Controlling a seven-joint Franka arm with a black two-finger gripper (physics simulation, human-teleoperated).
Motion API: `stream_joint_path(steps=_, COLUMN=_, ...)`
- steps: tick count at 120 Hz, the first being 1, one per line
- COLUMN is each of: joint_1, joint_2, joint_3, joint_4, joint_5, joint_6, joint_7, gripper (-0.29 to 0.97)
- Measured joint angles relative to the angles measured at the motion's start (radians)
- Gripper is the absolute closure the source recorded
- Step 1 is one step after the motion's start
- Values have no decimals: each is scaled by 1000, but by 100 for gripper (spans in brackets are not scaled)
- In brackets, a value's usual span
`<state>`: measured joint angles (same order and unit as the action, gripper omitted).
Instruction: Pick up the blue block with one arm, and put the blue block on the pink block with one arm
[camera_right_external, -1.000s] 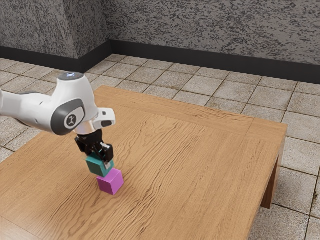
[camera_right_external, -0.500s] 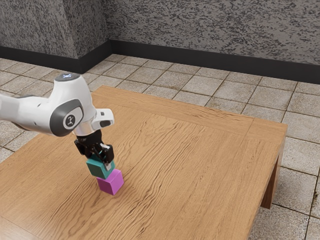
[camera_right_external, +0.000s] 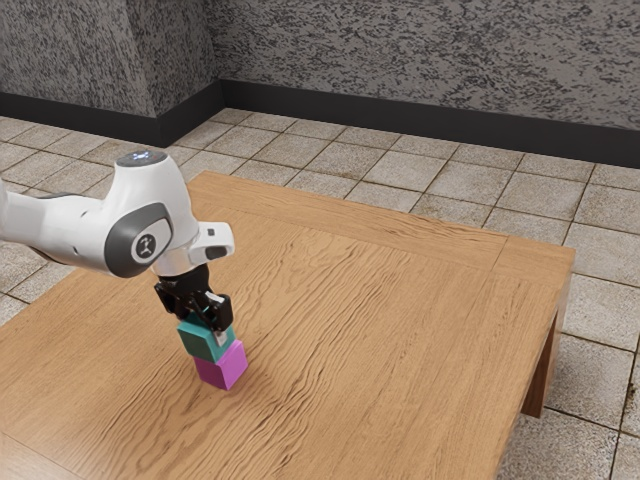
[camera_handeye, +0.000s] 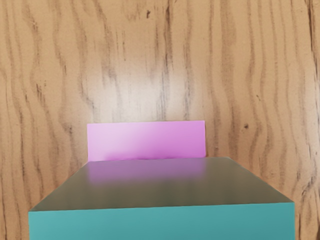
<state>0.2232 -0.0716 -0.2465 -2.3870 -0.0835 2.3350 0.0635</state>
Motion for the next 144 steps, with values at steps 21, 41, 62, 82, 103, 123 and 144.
stream_joint_path(steps=21, joint_1=2, joint_2=17, joint_3=1, joint_4=7, joint_5=1, joint_6=0, joint_7=5, gripper=31)
stream_joint_path(steps=41, joint_1=2, joint_2=21, joint_3=1, joint_4=10, joint_5=1, joint_6=1, joint_7=8, gripper=31)
stream_joint_path(steps=62, joint_1=1, joint_2=25, joint_3=1, joint_4=13, joint_5=1, joint_6=2, joint_7=10, gripper=31)
stream_joint_path(steps=82, joint_1=1, joint_2=35, joint_3=3, joint_4=21, joint_5=2, joint_6=3, joint_7=11, gripper=31)
stream_joint_path(steps=103, joint_1=4, joint_2=38, joint_3=3, joint_4=27, joint_5=2, joint_6=4, joint_7=13, gripper=31)
stream_joint_path(steps=123, joint_1=3, joint_2=39, joint_3=3, joint_4=29, joint_5=2, joint_6=4, joint_7=14, gripper=31)
stream_joint_path(steps=144, joint_1=1, joint_2=44, joint_3=3, joint_4=33, joint_5=1, joint_6=5, joint_7=14, gripper=31)
